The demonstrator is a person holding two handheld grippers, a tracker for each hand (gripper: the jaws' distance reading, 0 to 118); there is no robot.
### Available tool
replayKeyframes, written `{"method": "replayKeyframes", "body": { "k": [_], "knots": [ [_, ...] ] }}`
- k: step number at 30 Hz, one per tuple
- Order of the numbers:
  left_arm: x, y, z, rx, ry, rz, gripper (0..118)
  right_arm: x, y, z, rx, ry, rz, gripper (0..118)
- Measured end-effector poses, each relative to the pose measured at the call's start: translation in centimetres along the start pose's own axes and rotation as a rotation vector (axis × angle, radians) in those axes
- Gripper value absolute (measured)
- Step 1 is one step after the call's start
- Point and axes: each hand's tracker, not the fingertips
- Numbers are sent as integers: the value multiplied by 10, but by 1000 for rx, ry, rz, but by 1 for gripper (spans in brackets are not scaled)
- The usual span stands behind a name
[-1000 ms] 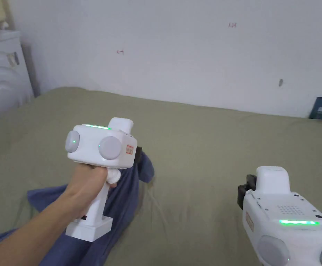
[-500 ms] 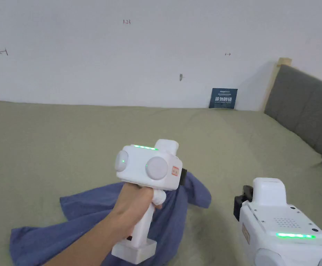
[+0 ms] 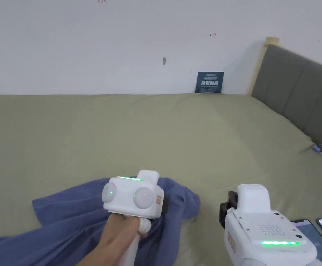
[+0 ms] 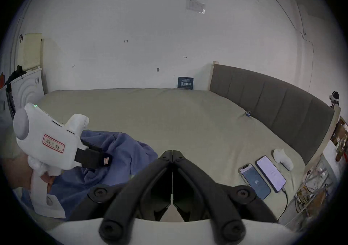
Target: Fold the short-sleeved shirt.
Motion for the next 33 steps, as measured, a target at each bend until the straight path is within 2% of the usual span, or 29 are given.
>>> {"method": "replayKeyframes", "body": {
  "k": [2,3,4,6,7,8,10,12,14,16,20,27,33],
  "knots": [
    [-4,-5,16,40,10,-4,118,-3,1,6,-1,1,0,1],
    [-8,-7,30,83,22,0,117,-3,1,9,2,7,-1,1],
    [-14,-10,44,144,27,12,110,-5,2,11,4,11,1,1],
    [-25,-22,81,210,73,17,107,-8,3,16,13,16,-3,1],
    [-33,-31,105,271,110,26,102,-11,4,20,13,29,-11,1],
    [-40,-41,129,330,143,34,78,-14,6,24,15,45,-17,1],
    [-52,-56,182,436,186,44,5,-24,9,34,22,50,-19,1],
    [-66,-88,230,524,317,84,2,-34,13,48,51,90,-31,1],
    [-81,-113,267,553,361,79,1,-46,15,60,78,120,-31,1],
    [-91,-143,299,581,468,91,1,-57,17,71,105,146,-20,1],
    [-112,-186,351,588,561,128,1,-76,17,94,150,182,-4,1],
    [-145,-213,368,564,589,192,1,-92,13,112,148,213,-10,1],
    [-161,-192,344,512,521,226,1,-99,18,103,147,219,6,1]
  ]
}}
